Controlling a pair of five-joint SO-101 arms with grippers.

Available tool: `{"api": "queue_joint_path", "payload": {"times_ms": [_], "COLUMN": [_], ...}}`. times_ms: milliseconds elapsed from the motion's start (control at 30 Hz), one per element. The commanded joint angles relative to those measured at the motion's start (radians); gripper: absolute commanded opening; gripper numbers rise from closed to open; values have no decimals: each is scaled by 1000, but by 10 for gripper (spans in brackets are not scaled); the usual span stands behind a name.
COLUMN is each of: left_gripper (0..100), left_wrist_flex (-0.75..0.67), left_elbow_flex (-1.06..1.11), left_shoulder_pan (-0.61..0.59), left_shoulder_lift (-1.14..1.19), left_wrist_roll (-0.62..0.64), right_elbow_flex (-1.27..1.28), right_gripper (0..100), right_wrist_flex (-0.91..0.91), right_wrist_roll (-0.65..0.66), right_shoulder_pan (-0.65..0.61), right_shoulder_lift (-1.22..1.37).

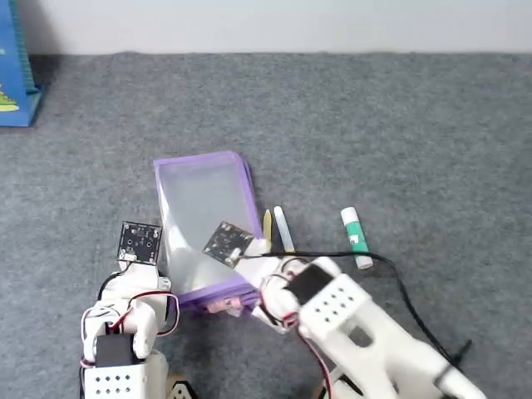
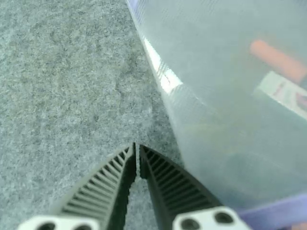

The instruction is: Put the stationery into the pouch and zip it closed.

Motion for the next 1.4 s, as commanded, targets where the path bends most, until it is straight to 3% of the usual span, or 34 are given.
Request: {"api": "queue_joint_path", "payload": {"times_ms": [0, 300, 600, 933, 1367], "left_gripper": [14, 14, 14, 14, 14], "left_wrist_flex": [0, 0, 0, 0, 0], "left_elbow_flex": [-27, -27, -27, -27, -27], "left_shoulder_pan": [-2, -2, -2, 0, -2], "left_shoulder_lift": [-11, -11, -11, -11, -11], "left_wrist_roll": [3, 3, 3, 3, 3], "right_elbow_flex": [-60, -60, -54, -41, -18], "right_gripper": [10, 10, 10, 10, 10], "right_wrist_flex": [61, 183, 183, 104, 97], "right_wrist_roll": [38, 72, 68, 63, -48], "right_shoulder_pan": [38, 45, 50, 236, 239], "right_shoulder_lift": [-179, -433, -435, -435, -435]}}
